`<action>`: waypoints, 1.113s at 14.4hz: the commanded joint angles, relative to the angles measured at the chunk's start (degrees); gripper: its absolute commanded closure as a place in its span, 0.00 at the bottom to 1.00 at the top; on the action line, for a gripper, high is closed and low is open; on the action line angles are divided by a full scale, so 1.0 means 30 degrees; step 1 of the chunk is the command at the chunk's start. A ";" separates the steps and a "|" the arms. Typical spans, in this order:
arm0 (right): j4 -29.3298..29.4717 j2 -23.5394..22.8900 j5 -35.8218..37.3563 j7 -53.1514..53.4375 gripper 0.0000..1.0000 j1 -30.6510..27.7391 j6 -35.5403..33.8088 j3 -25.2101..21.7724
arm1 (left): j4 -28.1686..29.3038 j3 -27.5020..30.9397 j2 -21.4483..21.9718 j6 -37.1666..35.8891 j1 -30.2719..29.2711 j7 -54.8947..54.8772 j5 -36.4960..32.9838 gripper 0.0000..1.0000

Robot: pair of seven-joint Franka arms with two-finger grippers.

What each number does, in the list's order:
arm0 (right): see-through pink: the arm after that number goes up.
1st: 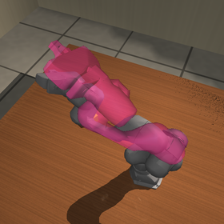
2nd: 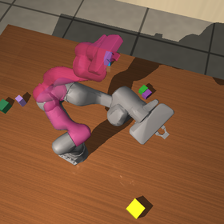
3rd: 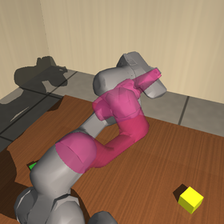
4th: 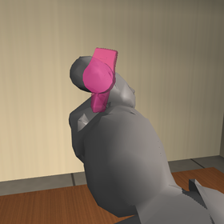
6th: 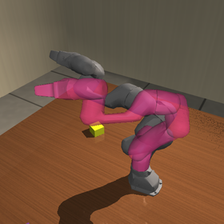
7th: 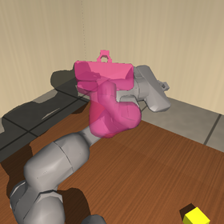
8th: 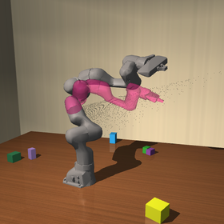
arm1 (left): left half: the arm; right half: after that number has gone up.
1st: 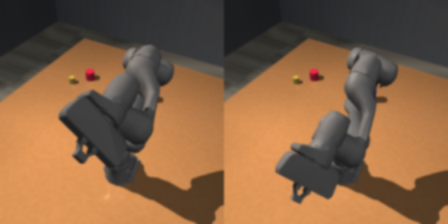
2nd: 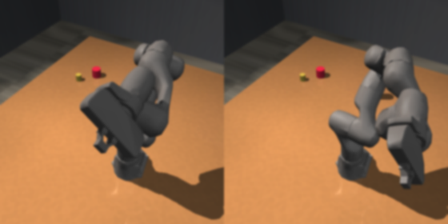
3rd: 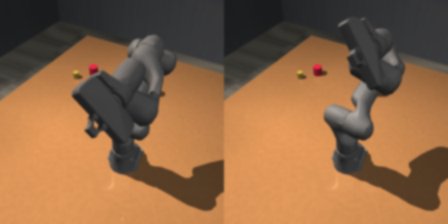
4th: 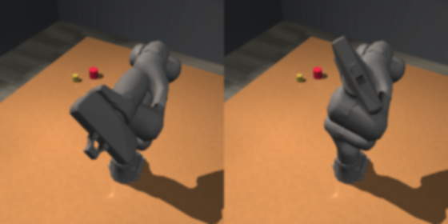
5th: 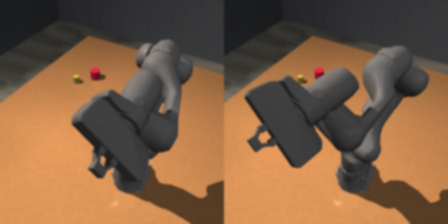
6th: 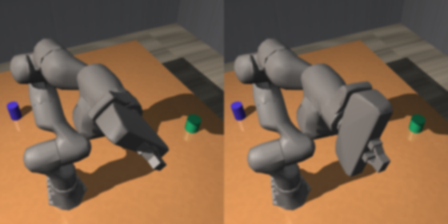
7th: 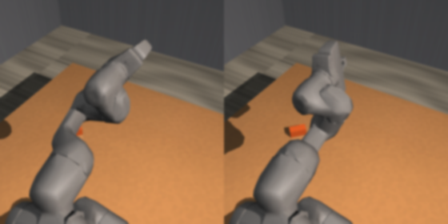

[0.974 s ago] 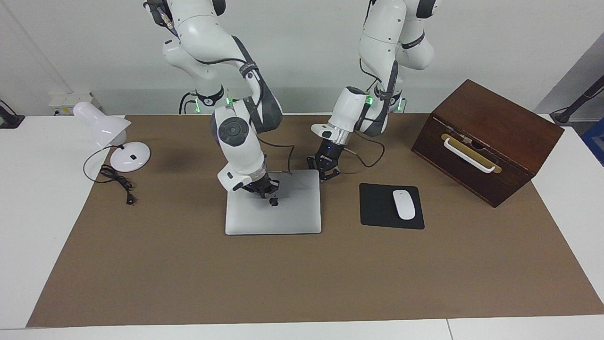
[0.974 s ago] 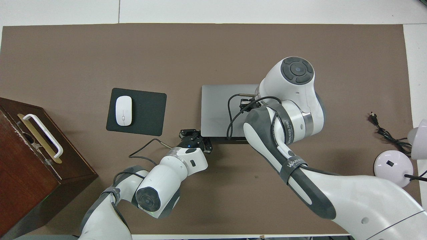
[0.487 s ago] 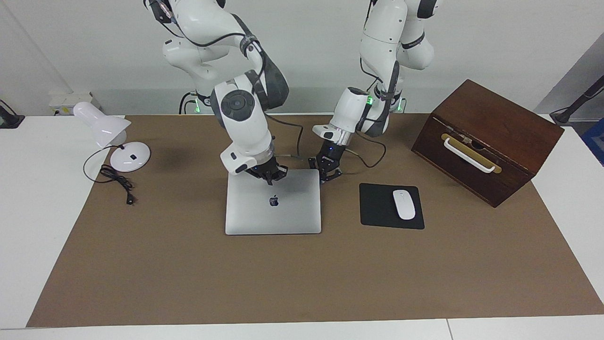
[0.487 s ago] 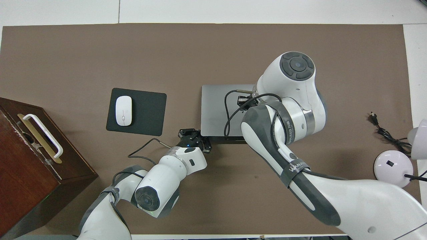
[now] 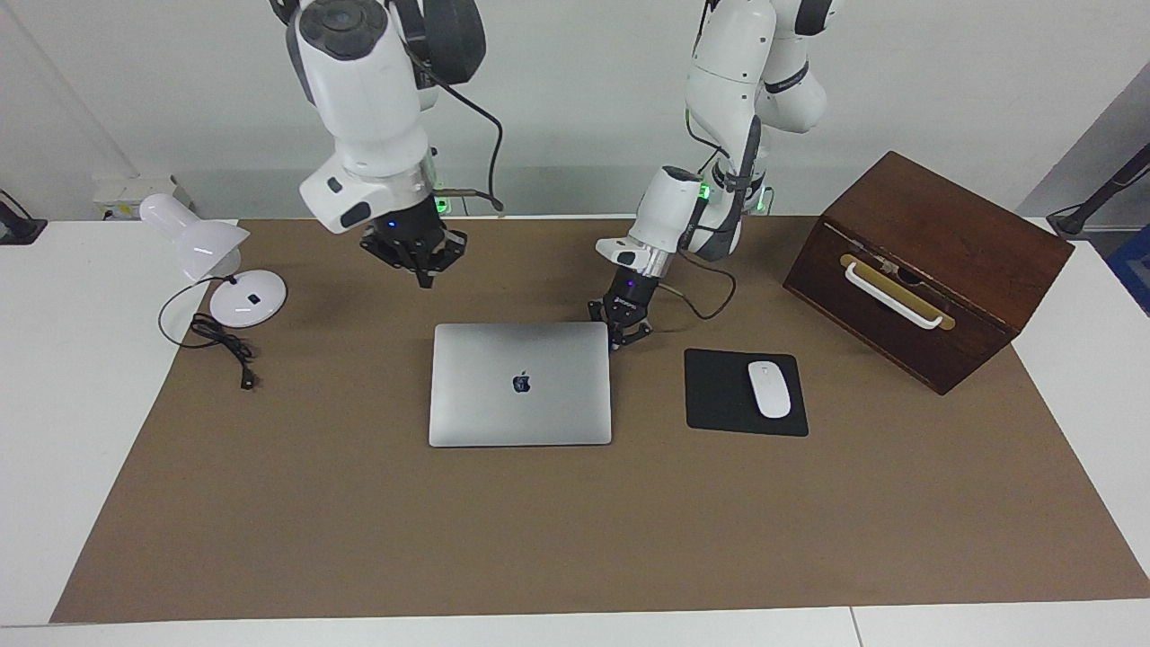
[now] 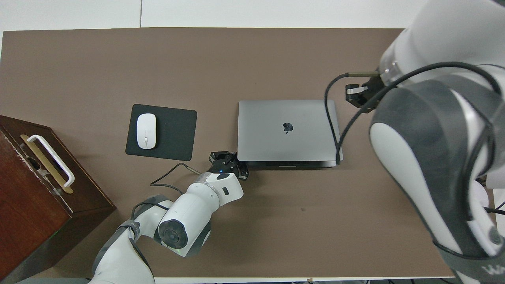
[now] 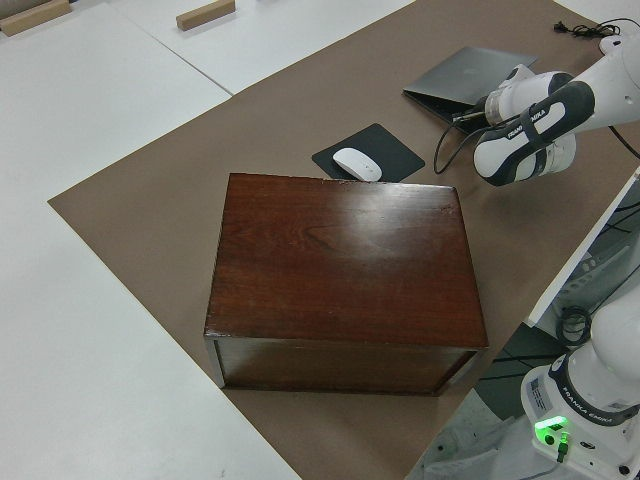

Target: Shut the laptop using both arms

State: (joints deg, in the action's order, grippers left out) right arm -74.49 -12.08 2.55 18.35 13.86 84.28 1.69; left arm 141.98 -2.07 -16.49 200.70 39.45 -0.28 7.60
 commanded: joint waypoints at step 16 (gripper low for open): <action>-0.9707 0.5461 -0.0849 -0.6615 0.85 -0.6202 0.6034 0.0229 | 0.0282 0.0104 0.5225 -1.0050 -0.1283 0.1413 -0.0014 1.00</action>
State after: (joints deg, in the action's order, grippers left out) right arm -95.28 -1.51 1.10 -3.75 -3.91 99.19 1.62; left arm 141.87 -1.68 -6.77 178.83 36.83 3.85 7.63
